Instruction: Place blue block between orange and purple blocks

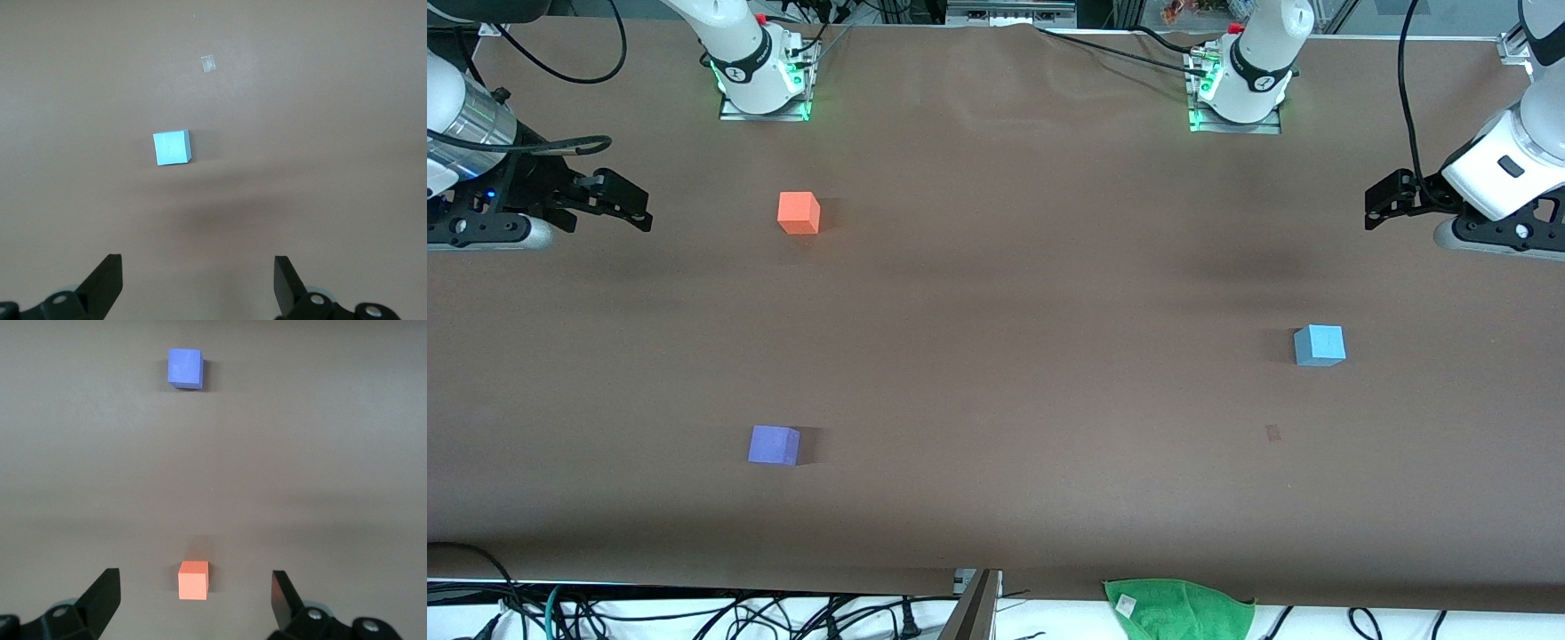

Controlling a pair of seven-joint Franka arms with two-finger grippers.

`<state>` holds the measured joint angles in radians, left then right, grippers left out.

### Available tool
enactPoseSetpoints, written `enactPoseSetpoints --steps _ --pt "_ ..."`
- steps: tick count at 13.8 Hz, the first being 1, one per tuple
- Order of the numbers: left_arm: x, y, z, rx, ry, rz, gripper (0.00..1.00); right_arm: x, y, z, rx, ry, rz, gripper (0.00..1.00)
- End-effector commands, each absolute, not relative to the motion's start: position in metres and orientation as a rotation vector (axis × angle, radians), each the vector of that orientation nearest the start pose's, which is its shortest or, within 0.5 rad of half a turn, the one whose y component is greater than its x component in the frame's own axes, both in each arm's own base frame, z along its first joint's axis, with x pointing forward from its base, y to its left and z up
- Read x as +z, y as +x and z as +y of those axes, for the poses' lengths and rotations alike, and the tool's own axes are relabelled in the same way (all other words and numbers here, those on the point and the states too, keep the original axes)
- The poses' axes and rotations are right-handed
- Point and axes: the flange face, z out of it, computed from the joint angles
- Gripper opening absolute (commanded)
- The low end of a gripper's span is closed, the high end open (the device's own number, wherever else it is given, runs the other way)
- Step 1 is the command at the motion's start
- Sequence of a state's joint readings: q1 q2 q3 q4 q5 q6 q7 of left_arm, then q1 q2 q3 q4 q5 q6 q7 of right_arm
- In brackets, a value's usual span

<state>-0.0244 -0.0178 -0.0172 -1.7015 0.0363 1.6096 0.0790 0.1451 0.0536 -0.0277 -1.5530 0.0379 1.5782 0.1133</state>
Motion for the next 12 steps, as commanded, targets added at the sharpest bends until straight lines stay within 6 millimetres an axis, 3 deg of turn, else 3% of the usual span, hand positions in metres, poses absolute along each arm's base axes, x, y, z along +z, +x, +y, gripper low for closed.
enactPoseSetpoints --steps 1,12 --pt "0.5803 0.5503 -0.0198 0.123 -3.121 0.227 1.00 0.6097 0.5685 0.0745 0.038 -3.092 -0.009 1.00" --pt "0.5794 0.5528 -0.0162 0.118 -3.120 0.198 1.00 0.6104 0.5677 0.0746 0.040 -3.090 -0.006 1.00"
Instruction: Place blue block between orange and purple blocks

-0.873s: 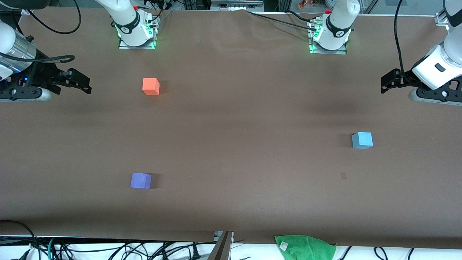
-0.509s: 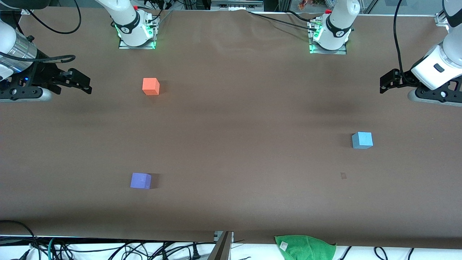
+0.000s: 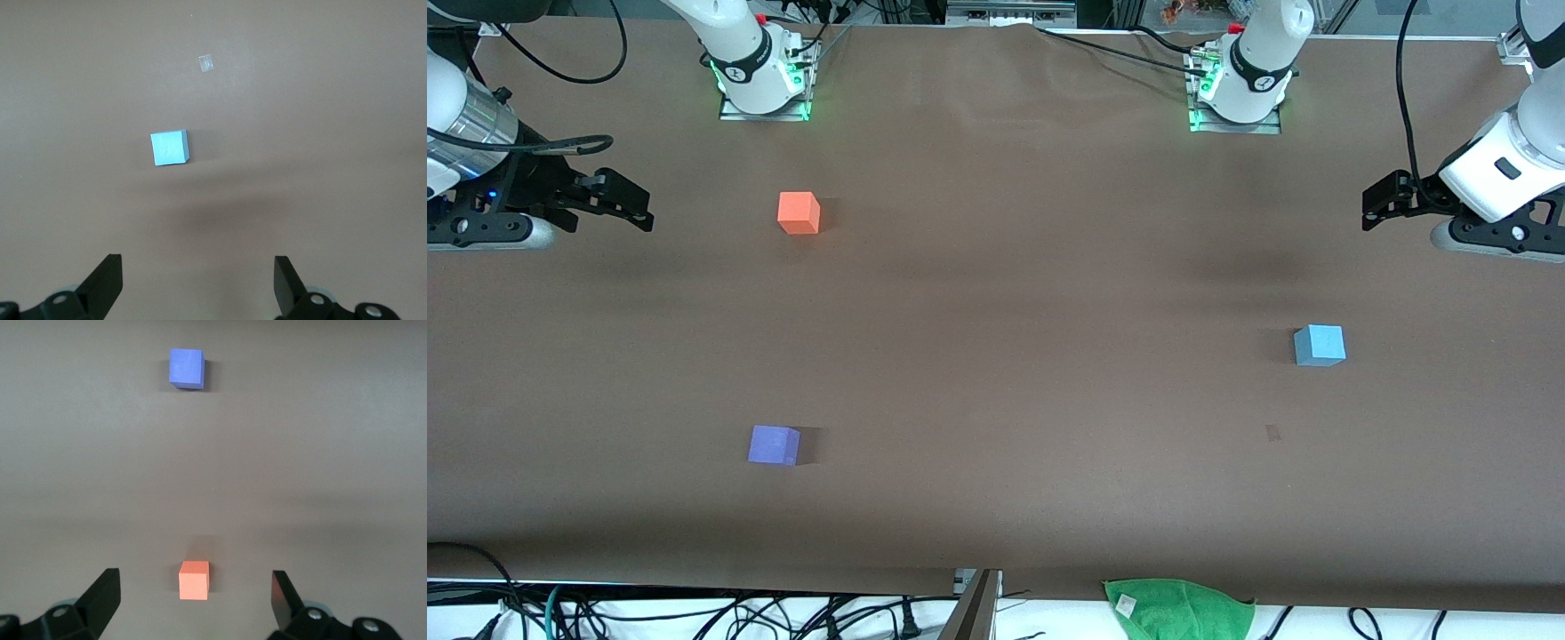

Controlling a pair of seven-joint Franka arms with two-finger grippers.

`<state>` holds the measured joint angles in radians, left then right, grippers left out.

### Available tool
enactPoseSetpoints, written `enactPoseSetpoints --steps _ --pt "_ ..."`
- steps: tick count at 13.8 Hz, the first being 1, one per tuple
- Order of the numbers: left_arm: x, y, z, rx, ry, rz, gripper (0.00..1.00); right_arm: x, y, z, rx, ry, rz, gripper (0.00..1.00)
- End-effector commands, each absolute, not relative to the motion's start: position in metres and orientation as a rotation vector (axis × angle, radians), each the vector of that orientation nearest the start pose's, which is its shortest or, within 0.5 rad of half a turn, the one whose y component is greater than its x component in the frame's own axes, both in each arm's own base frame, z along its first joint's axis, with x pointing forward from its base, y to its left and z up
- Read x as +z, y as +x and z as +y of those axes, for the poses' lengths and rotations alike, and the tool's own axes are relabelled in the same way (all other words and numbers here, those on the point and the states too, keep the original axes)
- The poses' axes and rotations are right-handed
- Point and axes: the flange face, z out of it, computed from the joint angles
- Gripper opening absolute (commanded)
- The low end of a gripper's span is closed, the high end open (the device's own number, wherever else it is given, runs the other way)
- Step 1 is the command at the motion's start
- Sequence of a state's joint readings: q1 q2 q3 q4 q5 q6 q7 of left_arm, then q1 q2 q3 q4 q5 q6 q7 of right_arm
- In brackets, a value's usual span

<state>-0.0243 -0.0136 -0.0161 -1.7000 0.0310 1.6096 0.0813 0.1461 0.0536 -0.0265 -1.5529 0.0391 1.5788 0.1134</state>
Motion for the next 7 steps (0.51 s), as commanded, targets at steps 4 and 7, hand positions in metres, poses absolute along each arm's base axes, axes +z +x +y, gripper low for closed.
enactPoseSetpoints --steps 4,7 --pt "0.5776 0.5510 -0.0100 0.152 -3.127 0.174 1.00 0.6097 0.5682 0.0764 0.038 -3.090 -0.011 1.00" --pt "0.5717 0.5577 -0.0100 0.169 -3.127 0.174 1.00 0.6106 0.5678 0.0764 0.036 -3.090 -0.011 1.00"
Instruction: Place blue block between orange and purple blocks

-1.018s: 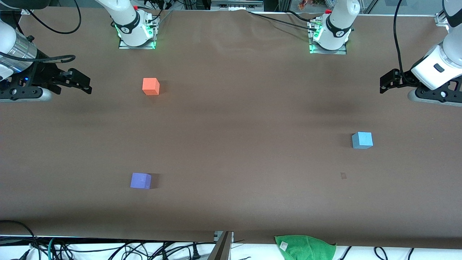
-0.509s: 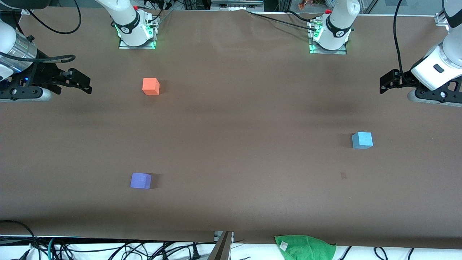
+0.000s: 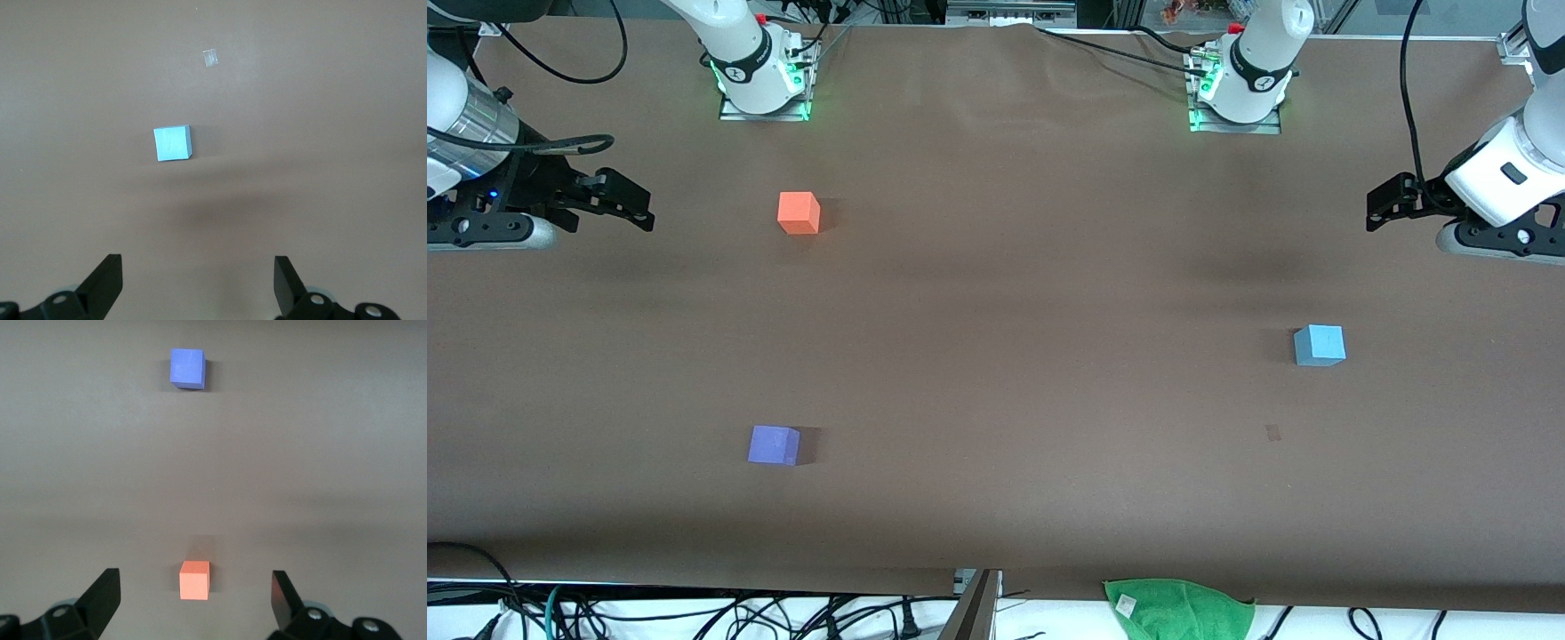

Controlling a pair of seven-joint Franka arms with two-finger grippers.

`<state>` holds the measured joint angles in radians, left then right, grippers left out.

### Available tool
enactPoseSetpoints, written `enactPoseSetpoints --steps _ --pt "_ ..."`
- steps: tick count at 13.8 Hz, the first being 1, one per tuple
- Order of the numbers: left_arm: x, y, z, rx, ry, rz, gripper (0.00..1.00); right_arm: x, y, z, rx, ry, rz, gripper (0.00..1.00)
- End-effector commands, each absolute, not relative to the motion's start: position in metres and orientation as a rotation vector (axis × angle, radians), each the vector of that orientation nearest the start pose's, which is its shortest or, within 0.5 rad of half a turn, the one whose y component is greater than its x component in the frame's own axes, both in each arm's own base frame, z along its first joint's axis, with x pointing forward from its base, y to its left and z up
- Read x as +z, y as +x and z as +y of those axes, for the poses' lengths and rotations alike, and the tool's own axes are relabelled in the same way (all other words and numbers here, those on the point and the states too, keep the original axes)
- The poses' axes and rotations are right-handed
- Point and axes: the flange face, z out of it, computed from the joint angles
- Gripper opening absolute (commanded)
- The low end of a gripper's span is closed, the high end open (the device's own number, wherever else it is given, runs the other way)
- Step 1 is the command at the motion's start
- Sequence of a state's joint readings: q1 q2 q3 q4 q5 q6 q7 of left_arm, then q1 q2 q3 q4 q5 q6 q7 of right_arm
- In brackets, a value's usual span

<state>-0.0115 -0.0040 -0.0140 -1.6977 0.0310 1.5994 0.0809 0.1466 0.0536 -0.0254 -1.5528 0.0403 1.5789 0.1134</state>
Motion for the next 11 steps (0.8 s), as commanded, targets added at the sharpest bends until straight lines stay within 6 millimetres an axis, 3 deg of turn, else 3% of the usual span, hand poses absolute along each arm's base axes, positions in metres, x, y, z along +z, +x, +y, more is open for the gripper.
enactPoseSetpoints --steps 1,4,6,8,11 --pt "0.569 0.563 -0.010 0.178 -3.127 0.174 1.00 0.611 0.568 0.076 0.036 -3.090 -0.011 1.00" --pt "0.557 0.579 -0.009 0.202 -3.124 0.183 1.00 0.611 0.568 0.077 0.036 -3.090 -0.013 1.00" --pt "0.551 0.580 0.008 0.221 -3.153 0.135 1.00 0.610 0.568 0.076 0.040 -3.090 -0.011 1.00" --pt "0.540 0.583 0.011 0.252 -3.159 0.129 1.00 0.610 0.568 0.076 0.038 -3.091 -0.011 1.00" --pt "0.506 0.591 0.018 0.325 -3.159 0.111 1.00 0.610 0.568 0.074 0.042 -3.092 -0.009 1.00"
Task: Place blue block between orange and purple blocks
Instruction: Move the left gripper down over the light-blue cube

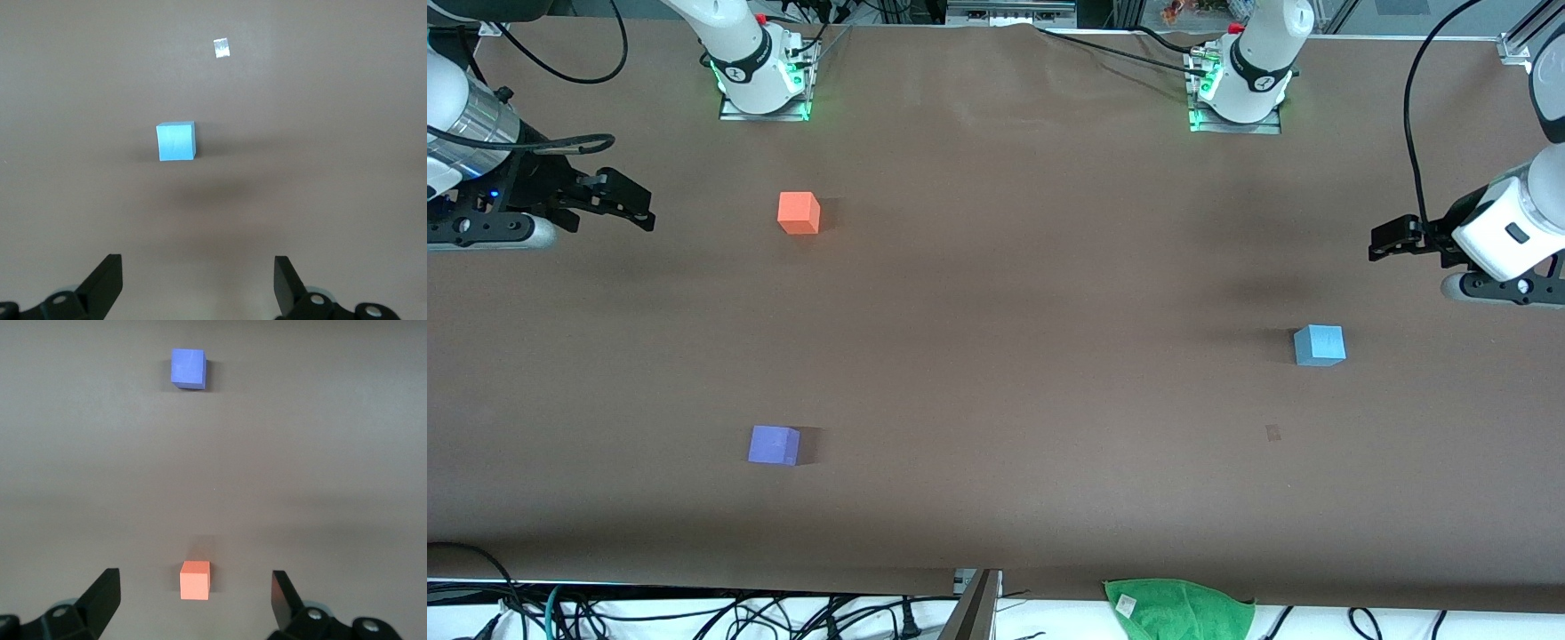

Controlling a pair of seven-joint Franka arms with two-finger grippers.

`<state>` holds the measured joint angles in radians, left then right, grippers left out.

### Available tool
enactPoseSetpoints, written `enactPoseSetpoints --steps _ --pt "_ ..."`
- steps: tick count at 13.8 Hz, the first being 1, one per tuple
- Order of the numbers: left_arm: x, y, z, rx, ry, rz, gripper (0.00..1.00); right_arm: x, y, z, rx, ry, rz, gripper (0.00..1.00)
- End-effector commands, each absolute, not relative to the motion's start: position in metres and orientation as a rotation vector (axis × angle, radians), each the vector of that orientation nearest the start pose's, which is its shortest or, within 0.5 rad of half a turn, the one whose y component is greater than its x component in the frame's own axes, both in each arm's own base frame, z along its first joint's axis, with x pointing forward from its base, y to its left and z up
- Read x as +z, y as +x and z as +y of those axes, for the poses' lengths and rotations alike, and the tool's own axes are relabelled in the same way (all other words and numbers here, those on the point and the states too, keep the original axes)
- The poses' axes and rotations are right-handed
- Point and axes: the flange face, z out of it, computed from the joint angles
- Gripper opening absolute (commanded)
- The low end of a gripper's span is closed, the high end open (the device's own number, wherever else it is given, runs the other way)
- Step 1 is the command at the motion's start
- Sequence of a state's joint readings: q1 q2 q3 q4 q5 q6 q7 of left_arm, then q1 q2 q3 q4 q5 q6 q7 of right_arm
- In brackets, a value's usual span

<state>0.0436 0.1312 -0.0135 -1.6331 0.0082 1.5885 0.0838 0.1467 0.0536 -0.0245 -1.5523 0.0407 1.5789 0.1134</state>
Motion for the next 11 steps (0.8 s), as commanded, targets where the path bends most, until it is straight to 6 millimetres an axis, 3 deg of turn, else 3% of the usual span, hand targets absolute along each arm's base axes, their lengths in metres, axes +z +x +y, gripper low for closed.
enactPoseSetpoints --steps 1,4,9,11 --pt "0.483 0.597 0.022 0.320 -3.153 0.104 1.00 0.609 0.568 0.074 0.045 -3.092 -0.011 1.00" --pt "0.421 0.606 0.031 0.164 -3.104 0.117 1.00 0.610 0.568 0.074 0.042 -3.092 -0.009 1.00" --pt "0.327 0.595 0.047 -0.061 -3.097 0.104 1.00 0.609 0.567 0.074 0.047 -3.092 -0.011 1.00" --pt "0.294 0.596 0.059 -0.038 -3.094 0.098 1.00 0.609 0.567 0.074 0.047 -3.092 -0.016 1.00"
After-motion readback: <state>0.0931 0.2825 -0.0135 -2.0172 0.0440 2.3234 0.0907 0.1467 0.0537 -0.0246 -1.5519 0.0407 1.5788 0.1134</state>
